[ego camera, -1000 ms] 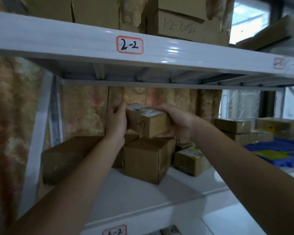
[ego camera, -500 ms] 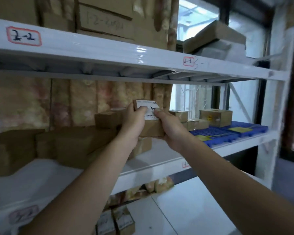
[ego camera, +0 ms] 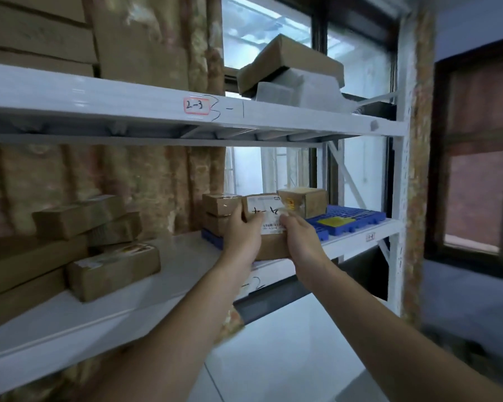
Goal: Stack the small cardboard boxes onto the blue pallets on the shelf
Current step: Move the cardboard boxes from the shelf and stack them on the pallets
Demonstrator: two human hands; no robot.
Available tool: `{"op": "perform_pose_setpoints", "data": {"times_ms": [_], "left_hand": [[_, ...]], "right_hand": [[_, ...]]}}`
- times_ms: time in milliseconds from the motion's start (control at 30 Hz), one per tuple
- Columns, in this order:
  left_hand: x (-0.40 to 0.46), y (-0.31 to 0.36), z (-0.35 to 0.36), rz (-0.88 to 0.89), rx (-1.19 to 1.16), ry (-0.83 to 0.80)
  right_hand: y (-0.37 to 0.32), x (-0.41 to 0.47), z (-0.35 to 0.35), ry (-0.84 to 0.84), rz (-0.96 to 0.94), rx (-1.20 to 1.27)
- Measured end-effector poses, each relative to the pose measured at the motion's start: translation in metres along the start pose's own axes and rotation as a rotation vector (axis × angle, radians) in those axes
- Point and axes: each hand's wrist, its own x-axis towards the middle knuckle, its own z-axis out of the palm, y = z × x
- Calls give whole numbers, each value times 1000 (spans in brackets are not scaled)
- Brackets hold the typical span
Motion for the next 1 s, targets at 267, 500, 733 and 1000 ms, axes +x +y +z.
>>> {"op": "perform_pose_setpoints", "data": {"times_ms": [267, 500, 733, 1000], "left_hand": [[67, -26, 61, 39, 15, 40], [130, -19, 88, 138, 154, 52], [184, -25, 84, 235, 483, 103], [209, -20, 68, 201, 954, 37]], "right_hand": [[8, 82, -37, 30, -34, -66], [-5, 163, -48, -3, -62, -123], [11, 241, -39, -96, -83, -133], [27, 309, -15, -322, -66, -131]]}}
